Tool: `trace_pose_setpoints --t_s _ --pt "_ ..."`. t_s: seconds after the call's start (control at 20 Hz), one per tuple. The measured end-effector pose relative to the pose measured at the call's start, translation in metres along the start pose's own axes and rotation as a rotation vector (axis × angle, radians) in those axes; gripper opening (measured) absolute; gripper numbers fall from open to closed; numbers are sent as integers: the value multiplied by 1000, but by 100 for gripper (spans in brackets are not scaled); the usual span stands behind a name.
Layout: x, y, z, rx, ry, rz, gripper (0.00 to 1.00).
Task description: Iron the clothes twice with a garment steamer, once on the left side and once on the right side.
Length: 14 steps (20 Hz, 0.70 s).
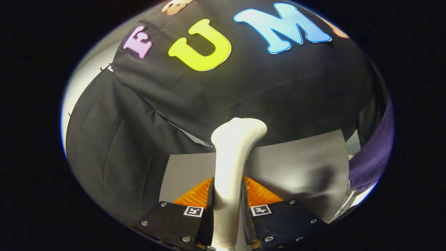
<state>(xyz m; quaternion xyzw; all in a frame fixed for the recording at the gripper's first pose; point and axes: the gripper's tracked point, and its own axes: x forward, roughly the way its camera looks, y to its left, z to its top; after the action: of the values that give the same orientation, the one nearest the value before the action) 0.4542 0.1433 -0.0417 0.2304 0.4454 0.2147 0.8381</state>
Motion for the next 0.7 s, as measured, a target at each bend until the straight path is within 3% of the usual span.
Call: trace_pose_setpoints --t_s 0.15,0.7 --pt "-41 5 0 -69 -103 2 35" --pt "-168 26 -66 -198 -279 29 34"
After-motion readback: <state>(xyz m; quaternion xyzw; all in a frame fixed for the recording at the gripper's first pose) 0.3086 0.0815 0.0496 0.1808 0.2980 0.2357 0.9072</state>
